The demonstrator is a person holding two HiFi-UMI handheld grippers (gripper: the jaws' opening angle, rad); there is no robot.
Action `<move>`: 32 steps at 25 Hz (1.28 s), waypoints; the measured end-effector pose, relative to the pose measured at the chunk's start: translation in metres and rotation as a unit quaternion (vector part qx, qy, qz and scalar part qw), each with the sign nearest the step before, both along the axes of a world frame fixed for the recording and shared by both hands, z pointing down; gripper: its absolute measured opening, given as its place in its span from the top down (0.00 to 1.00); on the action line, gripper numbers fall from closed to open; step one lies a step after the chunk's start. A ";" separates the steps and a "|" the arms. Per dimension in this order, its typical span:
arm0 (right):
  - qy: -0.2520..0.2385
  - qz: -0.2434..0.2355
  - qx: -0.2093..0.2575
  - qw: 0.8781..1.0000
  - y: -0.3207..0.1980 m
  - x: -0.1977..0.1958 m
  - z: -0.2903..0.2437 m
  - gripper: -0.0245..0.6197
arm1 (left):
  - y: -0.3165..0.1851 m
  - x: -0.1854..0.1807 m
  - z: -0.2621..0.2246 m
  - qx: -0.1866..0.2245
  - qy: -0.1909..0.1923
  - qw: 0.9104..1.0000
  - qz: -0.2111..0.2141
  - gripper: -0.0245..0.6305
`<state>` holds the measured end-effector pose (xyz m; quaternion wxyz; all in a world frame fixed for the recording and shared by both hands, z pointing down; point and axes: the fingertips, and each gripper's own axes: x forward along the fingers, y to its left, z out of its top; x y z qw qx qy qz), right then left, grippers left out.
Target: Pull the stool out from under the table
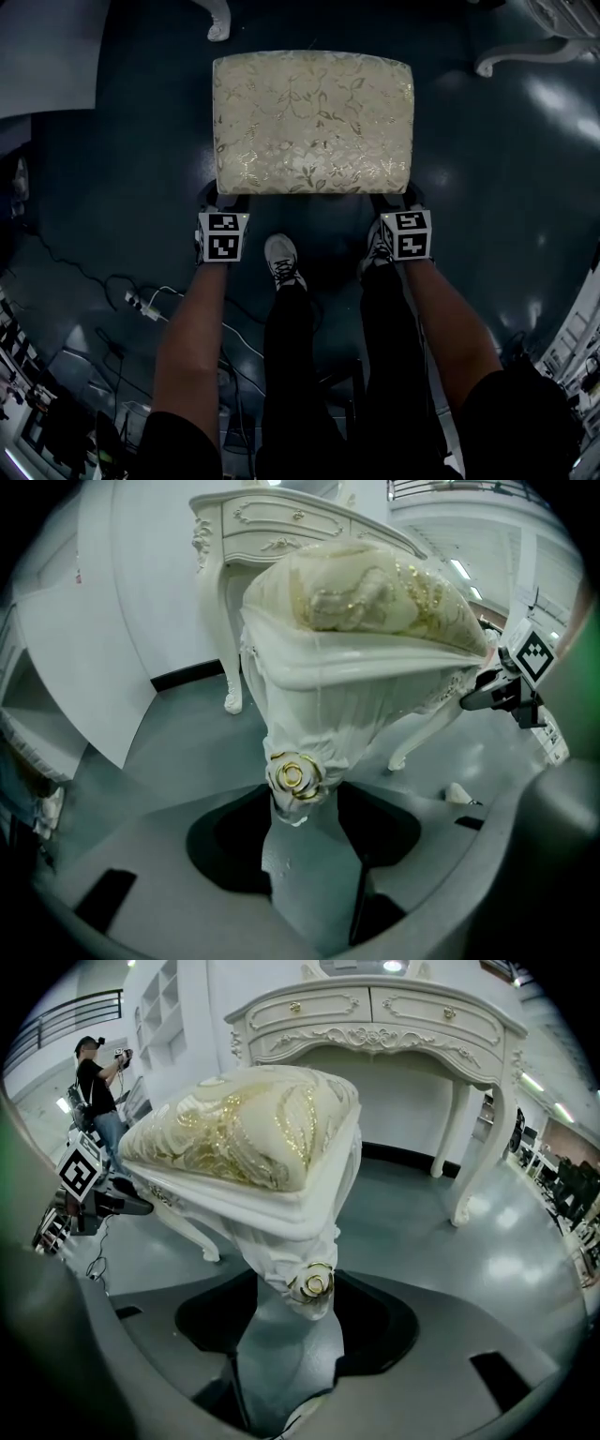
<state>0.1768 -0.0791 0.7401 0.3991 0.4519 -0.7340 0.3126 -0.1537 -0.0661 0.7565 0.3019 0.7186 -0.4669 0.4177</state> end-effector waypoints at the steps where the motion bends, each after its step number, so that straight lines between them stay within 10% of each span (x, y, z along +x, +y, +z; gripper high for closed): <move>1: -0.002 0.005 -0.001 1.000 0.000 0.000 0.000 0.55 | 0.000 -0.001 -0.003 0.002 0.002 1.000 -0.007 0.62; 8: -0.010 0.072 -0.038 0.997 0.020 0.003 -0.013 0.55 | 0.052 -0.007 -0.025 -0.020 0.004 0.999 -0.041 0.70; 10: 0.001 0.063 -0.054 0.997 0.030 0.004 -0.024 0.92 | 0.065 -0.007 -0.041 -0.024 -0.002 0.999 -0.042 0.83; 12: -0.007 0.040 -0.067 0.997 0.038 -0.002 -0.042 0.92 | 0.074 -0.006 -0.062 -0.029 0.001 0.998 -0.052 0.95; 23: -0.088 -0.059 -0.020 0.994 0.015 -0.050 -0.228 0.92 | 0.051 0.057 -0.250 0.015 0.060 0.998 -0.035 0.95; 32: -0.173 -0.025 0.021 0.984 -0.007 -0.052 -0.395 0.92 | 0.038 0.124 -0.424 0.027 0.140 0.990 -0.014 0.95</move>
